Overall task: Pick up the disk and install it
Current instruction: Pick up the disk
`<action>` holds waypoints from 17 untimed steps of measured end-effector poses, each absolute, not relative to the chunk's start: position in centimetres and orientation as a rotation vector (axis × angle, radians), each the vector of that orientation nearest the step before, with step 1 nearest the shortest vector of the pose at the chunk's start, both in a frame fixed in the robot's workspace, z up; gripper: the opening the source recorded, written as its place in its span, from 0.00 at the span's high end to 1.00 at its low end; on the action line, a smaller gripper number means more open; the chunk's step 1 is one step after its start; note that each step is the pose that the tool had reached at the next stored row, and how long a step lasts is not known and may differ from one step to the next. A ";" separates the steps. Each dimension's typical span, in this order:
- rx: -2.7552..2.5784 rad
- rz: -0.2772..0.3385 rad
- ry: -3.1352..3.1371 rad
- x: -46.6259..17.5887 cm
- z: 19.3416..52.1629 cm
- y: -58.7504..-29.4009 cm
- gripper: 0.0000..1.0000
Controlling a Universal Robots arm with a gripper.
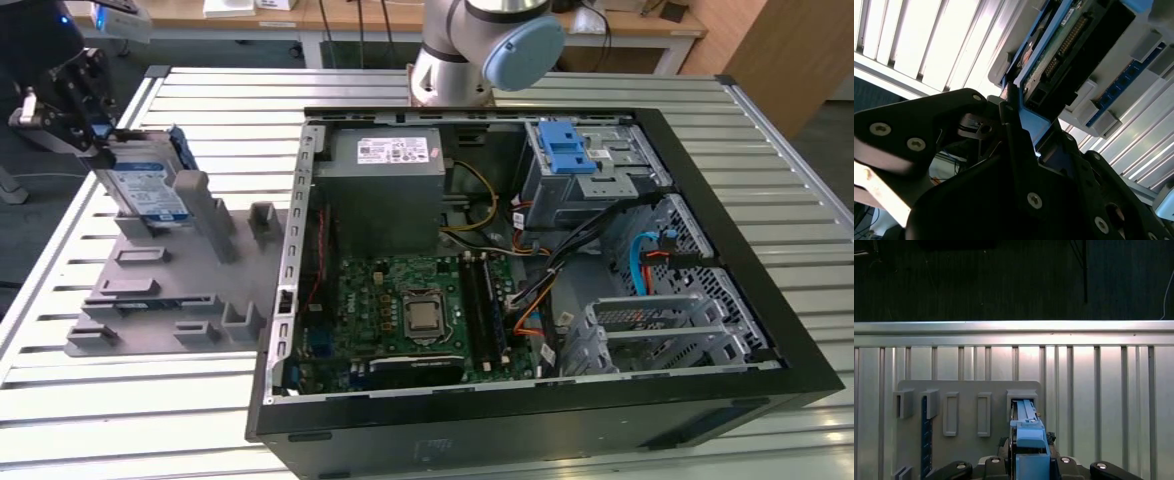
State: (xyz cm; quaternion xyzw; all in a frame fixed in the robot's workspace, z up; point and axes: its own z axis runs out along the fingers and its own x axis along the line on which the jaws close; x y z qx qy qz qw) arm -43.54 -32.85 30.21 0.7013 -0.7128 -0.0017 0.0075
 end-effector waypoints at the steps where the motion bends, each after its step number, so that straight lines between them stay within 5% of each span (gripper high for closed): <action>1: 2.193 -0.005 -2.229 -43.5 30.3 -32.9 0.64; 17: 2.193 -0.005 -2.229 -43.5 31.0 -32.9 0.64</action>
